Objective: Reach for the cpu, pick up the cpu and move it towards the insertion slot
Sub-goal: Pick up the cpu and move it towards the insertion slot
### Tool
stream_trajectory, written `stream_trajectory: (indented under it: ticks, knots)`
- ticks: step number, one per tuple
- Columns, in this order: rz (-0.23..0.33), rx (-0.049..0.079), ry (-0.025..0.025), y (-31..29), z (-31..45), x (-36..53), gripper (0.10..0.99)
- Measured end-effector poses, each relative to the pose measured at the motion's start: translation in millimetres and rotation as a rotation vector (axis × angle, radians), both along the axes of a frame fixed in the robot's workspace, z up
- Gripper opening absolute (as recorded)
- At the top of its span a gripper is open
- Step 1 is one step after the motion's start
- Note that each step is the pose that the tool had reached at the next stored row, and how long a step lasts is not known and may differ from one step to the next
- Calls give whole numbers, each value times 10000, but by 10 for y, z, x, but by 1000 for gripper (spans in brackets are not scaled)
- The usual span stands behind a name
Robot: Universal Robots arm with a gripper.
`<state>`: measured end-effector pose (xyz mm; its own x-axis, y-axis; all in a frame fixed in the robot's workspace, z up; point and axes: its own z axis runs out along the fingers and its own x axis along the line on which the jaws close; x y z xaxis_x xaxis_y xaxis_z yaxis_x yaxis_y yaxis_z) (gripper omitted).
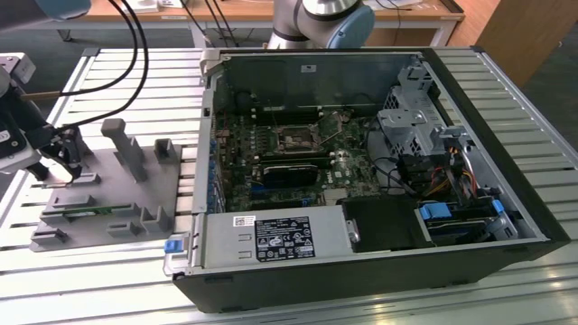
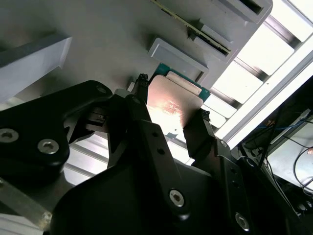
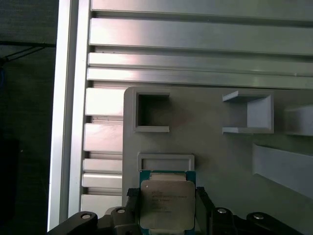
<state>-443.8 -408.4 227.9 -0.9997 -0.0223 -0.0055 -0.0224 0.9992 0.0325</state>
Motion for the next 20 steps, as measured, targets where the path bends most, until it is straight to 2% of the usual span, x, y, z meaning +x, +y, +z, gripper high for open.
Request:
stream_trajectory:
  ticks: [20]
  knots:
    - [0,-16,0,2,108,0,541]
